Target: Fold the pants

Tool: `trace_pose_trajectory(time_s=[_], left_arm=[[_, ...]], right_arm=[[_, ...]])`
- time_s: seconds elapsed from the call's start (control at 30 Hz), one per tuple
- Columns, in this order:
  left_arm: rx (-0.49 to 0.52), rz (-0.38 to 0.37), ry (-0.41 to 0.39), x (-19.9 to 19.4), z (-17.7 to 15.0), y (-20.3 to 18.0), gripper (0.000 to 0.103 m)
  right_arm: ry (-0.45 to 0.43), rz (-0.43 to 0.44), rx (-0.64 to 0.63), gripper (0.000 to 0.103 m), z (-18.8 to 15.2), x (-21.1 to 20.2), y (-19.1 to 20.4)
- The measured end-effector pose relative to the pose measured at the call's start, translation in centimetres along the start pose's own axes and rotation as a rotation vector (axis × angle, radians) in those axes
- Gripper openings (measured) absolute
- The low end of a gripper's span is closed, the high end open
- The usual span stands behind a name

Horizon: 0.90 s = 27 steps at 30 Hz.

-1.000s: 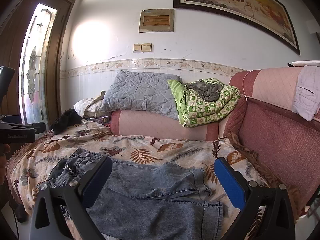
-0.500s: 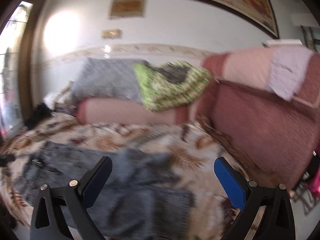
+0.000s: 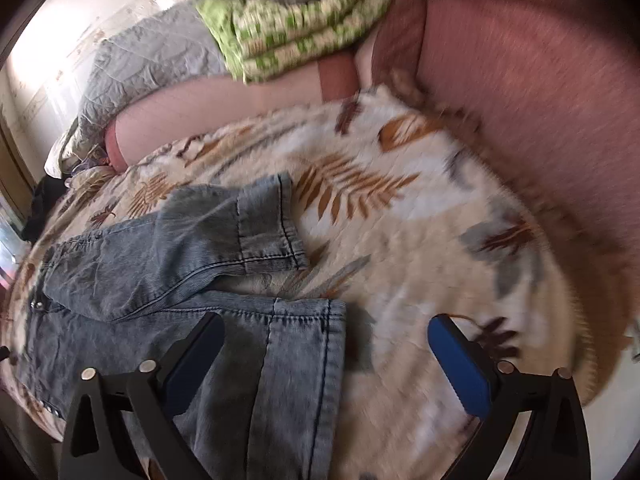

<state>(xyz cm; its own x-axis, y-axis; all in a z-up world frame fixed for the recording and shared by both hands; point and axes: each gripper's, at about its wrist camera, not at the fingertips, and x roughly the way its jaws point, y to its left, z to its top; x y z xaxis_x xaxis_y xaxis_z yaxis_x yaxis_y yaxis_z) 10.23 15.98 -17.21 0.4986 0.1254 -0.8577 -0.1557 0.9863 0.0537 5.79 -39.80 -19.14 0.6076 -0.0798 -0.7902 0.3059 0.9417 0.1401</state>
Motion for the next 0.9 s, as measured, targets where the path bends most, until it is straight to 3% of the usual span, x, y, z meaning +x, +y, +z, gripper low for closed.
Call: trace_pose_trajectory(time_s=[0.1, 0.13, 0.2, 0.27, 0.3, 0.37, 0.6, 0.7, 0.73, 0.8, 0.9], left_arm=[[-0.026, 0.003, 0.008, 0.9, 0.8, 0.8, 0.103], [-0.035, -0.001, 0.014, 1.1, 1.0, 1.0, 0.103], [-0.04, -0.003, 0.016, 1.4, 1.2, 1.1, 0.103], [-0.032, -0.006, 0.016, 1.5, 1.2, 0.8, 0.103], [-0.024, -0.008, 0.014, 1.5, 1.3, 0.6, 0.103], [-0.013, -0.006, 0.012, 1.5, 1.3, 0.1, 0.103], [-0.003, -0.004, 0.002, 1.4, 1.7, -0.3, 0.103], [-0.01, 0.005, -0.002, 1.6, 1.9, 0.1, 0.103], [-0.01, 0.013, -0.002, 1.7, 2.1, 0.3, 0.103], [-0.007, 0.029, -0.004, 1.9, 2.5, 0.6, 0.103], [0.008, 0.064, -0.016, 2.1, 3.8, 0.8, 0.103]], right_arm=[[0.091, 0.052, 0.036, 0.084, 0.7, 3.5, -1.1], [0.116, 0.063, 0.039, 0.075, 0.8, 4.4, -1.3], [0.159, 0.05, 0.034, 0.068, 0.8, 5.9, -1.4], [0.219, 0.072, 0.045, 0.048, 0.3, 7.4, -1.7], [0.217, 0.073, 0.042, 0.046, 0.2, 7.7, -1.7], [0.192, 0.085, 0.016, 0.018, 0.1, 7.3, -1.4], [0.073, 0.086, 0.076, 0.015, 1.1, 5.4, -1.9], [0.04, -0.004, 0.064, 0.01, 1.5, 5.2, -2.1], [0.068, -0.01, 0.071, 0.01, 1.6, 5.6, -2.3], [0.107, 0.06, 0.154, 0.01, 1.9, 5.8, -3.1], [0.03, 0.118, 0.147, 0.018, 3.3, 4.3, -2.4]])
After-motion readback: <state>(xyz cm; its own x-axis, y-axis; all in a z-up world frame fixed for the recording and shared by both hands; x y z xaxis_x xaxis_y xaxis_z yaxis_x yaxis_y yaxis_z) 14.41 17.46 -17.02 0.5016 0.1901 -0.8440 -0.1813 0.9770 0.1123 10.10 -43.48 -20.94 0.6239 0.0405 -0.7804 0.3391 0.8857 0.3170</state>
